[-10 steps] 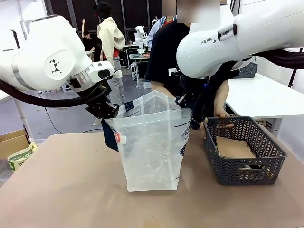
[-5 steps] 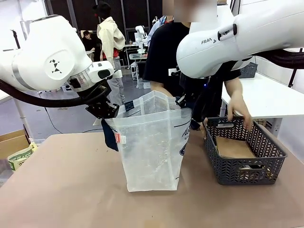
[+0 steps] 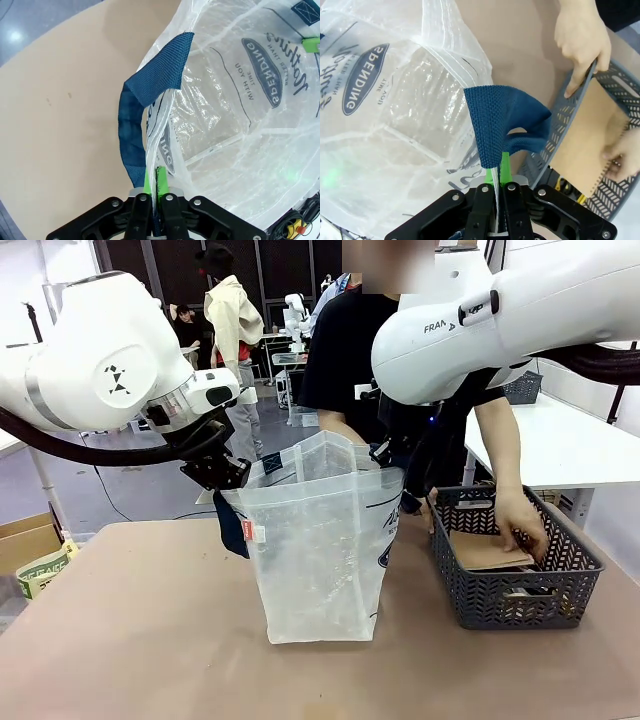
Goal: Transfer purchased items from the store into the shopping bag.
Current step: Move the Reusable shopping bag to the right side of the table.
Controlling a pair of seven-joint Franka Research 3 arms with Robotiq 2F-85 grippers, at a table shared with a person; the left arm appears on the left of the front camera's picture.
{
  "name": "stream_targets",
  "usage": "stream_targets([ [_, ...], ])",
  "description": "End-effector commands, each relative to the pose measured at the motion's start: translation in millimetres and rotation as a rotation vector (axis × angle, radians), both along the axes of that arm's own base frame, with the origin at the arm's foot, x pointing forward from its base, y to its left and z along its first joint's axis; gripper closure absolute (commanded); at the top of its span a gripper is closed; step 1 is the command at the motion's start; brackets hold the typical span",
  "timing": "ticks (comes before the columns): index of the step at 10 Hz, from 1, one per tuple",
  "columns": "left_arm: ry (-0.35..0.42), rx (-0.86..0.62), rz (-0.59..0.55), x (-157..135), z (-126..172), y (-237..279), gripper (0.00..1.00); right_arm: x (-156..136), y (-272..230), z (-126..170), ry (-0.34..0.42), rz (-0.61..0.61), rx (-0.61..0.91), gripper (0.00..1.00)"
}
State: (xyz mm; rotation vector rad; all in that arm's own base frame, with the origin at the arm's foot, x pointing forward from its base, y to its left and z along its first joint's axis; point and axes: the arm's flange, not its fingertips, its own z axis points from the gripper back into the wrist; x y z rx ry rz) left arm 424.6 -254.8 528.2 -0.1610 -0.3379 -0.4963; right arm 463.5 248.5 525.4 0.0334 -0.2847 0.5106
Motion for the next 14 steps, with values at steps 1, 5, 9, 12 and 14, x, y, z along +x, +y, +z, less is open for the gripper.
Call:
stream_targets([
  [1,0.005,0.001,0.005,-0.3,-0.1,0.7,1.00,0.7,-1.6,0.8,0.002,-0.002,-0.003,1.00],
  [5,0.005,0.001,0.005,-0.3,-0.1,0.7,1.00,0.7,-1.6,0.8,0.002,-0.002,-0.003,1.00],
  [9,0.005,0.001,0.005,-0.3,-0.1,0.7,1.00,0.7,-1.6,0.8,0.002,-0.002,-0.003,1.00],
  [12,0.005,0.001,0.005,-0.3,-0.1,0.7,1.00,0.7,-1.6,0.8,0.002,-0.002,-0.003,1.00],
  [14,0.005,0.001,0.005,-0.3,-0.1,0.7,1.00,0.7,-1.6,0.8,0.002,-0.002,-0.003,1.00],
])
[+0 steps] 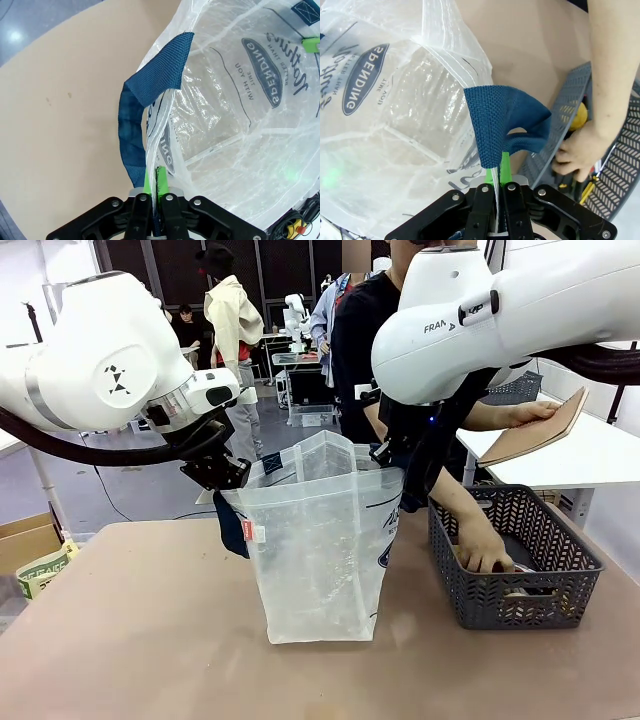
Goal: Transfer purchased items from the store into the shopping bag.
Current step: Move the Reusable shopping bag to the right side of the table.
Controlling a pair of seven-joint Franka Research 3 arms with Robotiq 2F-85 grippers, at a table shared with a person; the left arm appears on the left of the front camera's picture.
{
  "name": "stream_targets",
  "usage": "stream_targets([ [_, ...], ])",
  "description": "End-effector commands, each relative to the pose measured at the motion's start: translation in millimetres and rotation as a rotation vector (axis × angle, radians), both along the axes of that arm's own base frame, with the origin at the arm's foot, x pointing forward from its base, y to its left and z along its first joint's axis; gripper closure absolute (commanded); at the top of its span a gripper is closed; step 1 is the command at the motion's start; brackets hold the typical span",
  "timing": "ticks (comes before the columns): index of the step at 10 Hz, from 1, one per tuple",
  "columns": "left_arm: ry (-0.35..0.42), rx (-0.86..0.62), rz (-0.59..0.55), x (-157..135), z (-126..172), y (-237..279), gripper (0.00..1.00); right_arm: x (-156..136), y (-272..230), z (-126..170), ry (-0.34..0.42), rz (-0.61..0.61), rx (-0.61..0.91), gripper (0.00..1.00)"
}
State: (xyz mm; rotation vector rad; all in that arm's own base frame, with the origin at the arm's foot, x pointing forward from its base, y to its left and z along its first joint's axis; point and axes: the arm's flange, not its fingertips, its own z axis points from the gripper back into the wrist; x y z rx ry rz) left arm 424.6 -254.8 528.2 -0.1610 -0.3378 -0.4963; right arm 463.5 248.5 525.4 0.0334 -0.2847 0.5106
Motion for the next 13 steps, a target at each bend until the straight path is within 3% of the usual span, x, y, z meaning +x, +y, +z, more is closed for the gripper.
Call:
stream_targets([
  [1,0.005,0.001,0.005,-0.3,-0.1,0.7,1.00,0.7,-1.6,0.7,0.002,-0.002,-0.003,1.00],
  [13,0.005,0.001,0.005,-0.3,-0.1,0.7,1.00,0.7,-1.6,0.7,0.002,-0.002,-0.003,1.00],
])
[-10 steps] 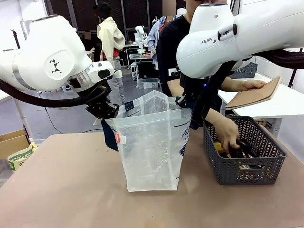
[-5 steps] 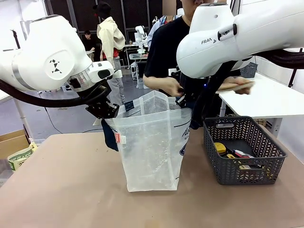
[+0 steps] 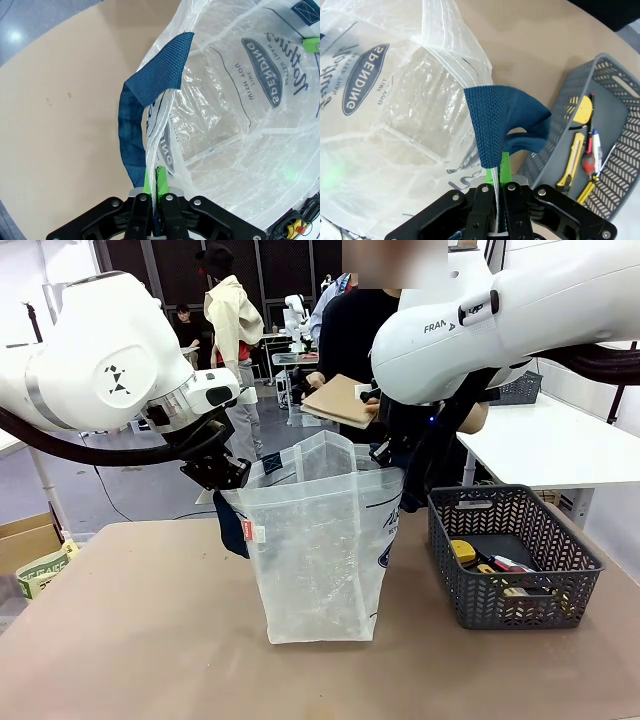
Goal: Transfer purchased items from the store into the shopping bag.
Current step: Move the Reusable shopping bag to the right side of the table.
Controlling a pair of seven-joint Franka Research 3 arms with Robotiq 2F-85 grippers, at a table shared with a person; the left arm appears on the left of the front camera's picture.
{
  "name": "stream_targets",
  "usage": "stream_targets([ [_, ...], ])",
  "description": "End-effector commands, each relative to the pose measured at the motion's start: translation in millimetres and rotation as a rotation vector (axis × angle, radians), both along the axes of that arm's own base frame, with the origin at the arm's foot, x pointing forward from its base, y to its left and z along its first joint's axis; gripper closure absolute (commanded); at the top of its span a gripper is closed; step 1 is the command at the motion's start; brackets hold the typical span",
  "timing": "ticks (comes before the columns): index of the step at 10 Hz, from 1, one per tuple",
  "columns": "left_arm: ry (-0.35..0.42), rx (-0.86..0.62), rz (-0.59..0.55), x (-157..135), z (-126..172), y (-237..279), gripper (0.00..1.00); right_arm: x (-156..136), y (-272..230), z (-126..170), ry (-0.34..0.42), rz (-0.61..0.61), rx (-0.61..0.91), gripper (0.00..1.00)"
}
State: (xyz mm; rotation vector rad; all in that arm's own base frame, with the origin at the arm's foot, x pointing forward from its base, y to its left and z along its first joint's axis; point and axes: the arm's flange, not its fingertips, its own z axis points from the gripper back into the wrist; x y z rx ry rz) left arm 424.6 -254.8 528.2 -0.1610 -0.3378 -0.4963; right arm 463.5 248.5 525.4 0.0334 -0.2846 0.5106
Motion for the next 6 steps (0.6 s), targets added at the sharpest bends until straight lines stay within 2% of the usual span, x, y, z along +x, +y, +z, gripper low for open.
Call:
stream_targets([
  [1,0.005,0.001,0.005,-0.3,-0.1,0.7,1.00,0.7,-1.6,0.7,0.002,-0.002,-0.003,1.00],
  [6,0.005,0.001,0.005,-0.3,-0.1,0.7,1.00,0.7,-1.6,0.7,0.002,-0.002,-0.003,1.00],
])
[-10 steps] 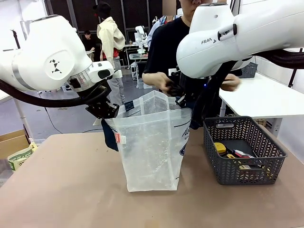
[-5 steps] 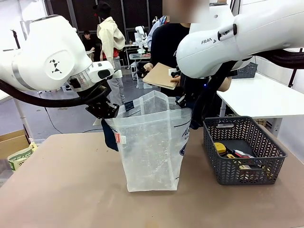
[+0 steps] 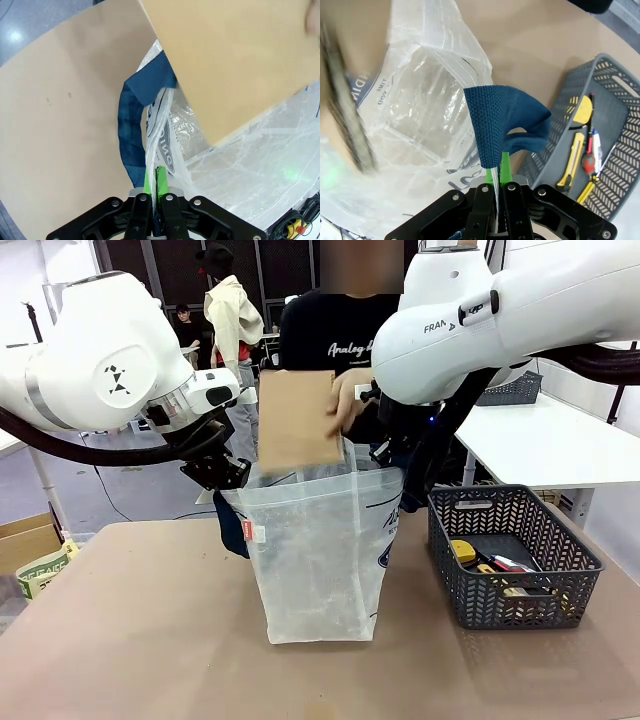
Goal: Transfer purchased items from the store into the shopping bag.
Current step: Move the Reusable shopping bag to the right side of the table.
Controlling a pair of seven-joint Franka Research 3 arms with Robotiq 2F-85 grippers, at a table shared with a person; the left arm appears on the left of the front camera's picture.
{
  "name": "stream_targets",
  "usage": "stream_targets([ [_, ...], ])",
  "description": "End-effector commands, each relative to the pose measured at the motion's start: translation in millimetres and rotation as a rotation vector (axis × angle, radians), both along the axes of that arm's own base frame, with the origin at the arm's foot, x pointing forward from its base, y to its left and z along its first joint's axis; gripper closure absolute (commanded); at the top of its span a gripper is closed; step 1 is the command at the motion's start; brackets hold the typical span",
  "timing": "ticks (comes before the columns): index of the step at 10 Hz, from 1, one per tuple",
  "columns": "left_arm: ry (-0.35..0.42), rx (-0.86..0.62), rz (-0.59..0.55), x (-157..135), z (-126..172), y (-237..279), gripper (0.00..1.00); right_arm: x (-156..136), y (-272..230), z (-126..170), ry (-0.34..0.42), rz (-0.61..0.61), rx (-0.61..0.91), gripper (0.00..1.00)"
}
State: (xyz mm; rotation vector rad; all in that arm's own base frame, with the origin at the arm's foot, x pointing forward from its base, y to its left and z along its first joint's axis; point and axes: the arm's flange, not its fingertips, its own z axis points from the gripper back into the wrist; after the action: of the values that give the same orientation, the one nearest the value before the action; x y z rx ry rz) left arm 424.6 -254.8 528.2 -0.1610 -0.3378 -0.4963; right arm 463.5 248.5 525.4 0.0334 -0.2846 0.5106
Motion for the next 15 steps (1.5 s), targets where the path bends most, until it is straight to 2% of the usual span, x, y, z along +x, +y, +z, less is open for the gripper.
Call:
stream_targets([
  [1,0.005,0.001,0.005,0,0,1,1.00,1,-2,1,0.002,-0.002,-0.003,1.00],
  [8,0.002,0.001,0.000,0,-1,0,1.00,0,0,0,0.000,0.000,0.000,1.00],
  [10,0.017,-0.028,0.052,4,-1,5,1.00,-1,0,0,-0.001,-0.027,0.014,1.00],
  [15,0.021,-0.054,0.093,11,-2,13,1.00,-1,-2,3,-0.006,-0.065,0.039,1.00],
])
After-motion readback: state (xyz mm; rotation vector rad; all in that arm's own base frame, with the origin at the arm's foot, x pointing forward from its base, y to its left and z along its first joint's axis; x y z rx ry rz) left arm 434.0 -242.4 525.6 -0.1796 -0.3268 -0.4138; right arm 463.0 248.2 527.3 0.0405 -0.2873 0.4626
